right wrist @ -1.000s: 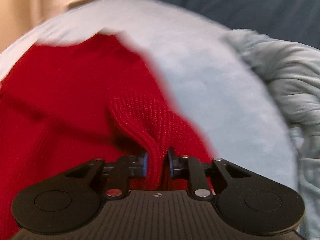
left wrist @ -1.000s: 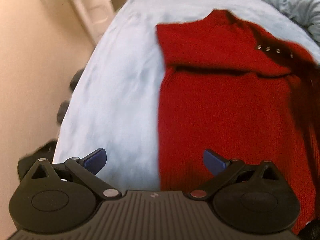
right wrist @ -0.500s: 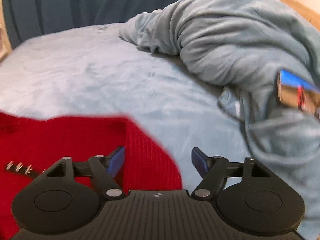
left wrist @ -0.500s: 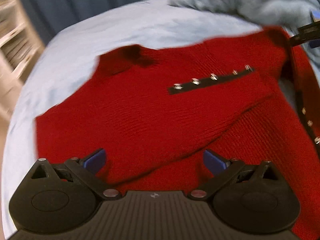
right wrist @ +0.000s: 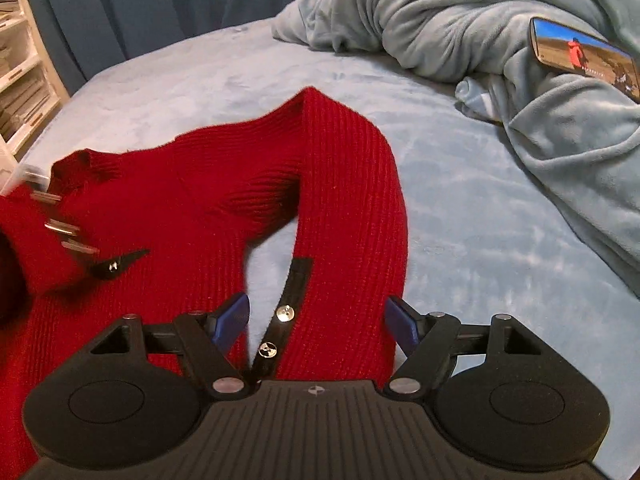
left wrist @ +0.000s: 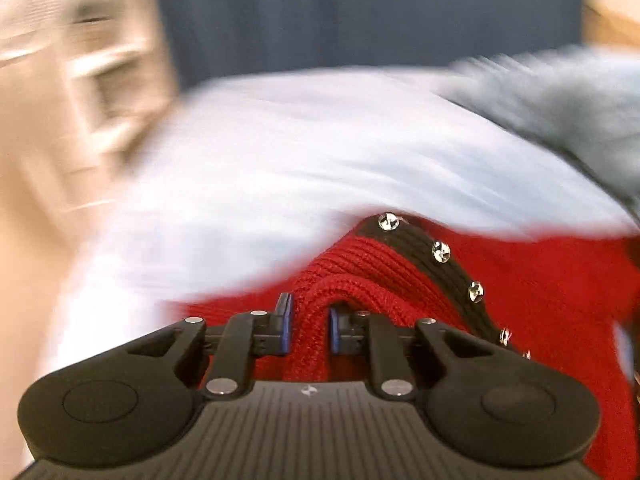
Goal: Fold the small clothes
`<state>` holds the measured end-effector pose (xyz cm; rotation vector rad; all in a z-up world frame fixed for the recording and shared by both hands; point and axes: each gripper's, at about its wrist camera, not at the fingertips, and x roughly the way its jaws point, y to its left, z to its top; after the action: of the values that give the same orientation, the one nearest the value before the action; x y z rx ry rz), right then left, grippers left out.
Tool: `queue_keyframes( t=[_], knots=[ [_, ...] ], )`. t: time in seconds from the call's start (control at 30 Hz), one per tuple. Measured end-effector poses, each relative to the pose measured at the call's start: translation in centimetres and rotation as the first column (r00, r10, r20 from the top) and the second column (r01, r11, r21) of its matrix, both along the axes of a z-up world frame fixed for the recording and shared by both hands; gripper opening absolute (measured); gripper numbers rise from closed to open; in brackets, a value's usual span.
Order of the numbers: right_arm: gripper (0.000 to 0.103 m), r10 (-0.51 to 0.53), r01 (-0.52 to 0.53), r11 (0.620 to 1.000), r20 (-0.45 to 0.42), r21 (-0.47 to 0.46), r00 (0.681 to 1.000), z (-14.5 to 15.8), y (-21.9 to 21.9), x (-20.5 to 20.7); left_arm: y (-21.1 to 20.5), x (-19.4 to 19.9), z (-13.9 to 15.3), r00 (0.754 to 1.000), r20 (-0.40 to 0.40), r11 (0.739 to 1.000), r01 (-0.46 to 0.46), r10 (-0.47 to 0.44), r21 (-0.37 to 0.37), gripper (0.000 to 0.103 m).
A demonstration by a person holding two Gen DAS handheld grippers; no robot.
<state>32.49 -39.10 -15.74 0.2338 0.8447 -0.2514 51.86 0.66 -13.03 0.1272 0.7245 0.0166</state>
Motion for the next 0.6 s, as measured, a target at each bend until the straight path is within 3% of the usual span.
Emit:
queue_keyframes(
  t=[0.07,0.13,0.2,0.23,0.3,0.33,0.37,0.5,0.6],
  knots=[
    [0.076,-0.013,0.013,1.0,0.013,-0.002,1.0,0.5,-0.4,-0.5,6.7,0.7,1.4,0.98,0.027,0.979,-0.2,0.199,0.037,0.019],
    [0.076,-0.028,0.028,1.0,0.01,0.003,1.0,0.6,-0.8,-1.0,12.9,0.5,1.7,0.93,0.036,0.926,-0.367,0.365,0.09,0.022],
    [0.077,-0.039,0.039,0.999,-0.001,0.021,0.999,0.5,-1.0,-1.5,17.2,-0.1,1.3,0.892,0.0,0.883,-0.447,0.451,0.142,0.031],
    [0.077,-0.041,0.041,0.999,-0.013,0.03,0.999,0.4,-1.1,-1.6,18.4,-0.7,1.0,0.881,-0.017,0.872,-0.465,0.473,0.151,0.041],
    [0.083,-0.039,0.041,0.998,-0.041,0.053,0.998,-0.3,-1.3,-1.8,19.1,-2.2,0.2,0.886,-0.031,0.88,-0.455,0.463,0.139,0.066],
    [0.084,-0.034,0.037,0.997,-0.055,0.061,0.998,-0.7,-1.2,-1.9,18.9,-2.9,-0.1,0.893,-0.035,0.888,-0.44,0.448,0.138,0.086],
    [0.085,-0.03,0.034,0.997,-0.068,0.068,0.997,-1.1,-1.2,-1.9,18.3,-3.4,-0.6,0.898,-0.034,0.891,-0.43,0.439,0.145,0.094],
    [0.094,0.019,-0.01,0.997,-0.11,0.083,0.994,-3.2,-0.2,-1.2,14.3,-6.4,-2.1,0.935,-0.097,0.936,-0.329,0.342,0.127,0.095],
    [0.101,0.082,-0.071,0.996,-0.2,0.059,0.976,-5.7,1.2,0.5,11.8,-9.0,-3.6,0.948,-0.163,0.962,-0.269,0.275,0.053,0.095]
  ],
)
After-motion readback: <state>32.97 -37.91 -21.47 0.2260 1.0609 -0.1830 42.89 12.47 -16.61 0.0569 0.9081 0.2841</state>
